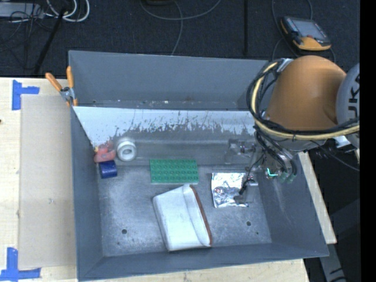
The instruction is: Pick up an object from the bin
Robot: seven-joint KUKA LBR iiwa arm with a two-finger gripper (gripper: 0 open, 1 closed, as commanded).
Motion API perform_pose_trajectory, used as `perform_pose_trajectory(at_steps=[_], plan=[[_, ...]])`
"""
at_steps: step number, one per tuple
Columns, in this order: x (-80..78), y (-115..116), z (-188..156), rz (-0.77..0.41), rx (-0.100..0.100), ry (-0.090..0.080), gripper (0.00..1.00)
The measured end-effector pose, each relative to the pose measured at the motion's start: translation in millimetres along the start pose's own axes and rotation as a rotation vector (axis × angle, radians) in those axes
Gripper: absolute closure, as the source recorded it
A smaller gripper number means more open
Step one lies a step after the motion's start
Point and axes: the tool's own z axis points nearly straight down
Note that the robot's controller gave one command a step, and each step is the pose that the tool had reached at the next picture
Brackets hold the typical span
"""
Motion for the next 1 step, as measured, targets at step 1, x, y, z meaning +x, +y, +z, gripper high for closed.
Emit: perform_pose_trajectory(at_steps=[1], plan=[[-30.1,-38.0,91.7,-0.143,0.001,-0.003,0.0]])
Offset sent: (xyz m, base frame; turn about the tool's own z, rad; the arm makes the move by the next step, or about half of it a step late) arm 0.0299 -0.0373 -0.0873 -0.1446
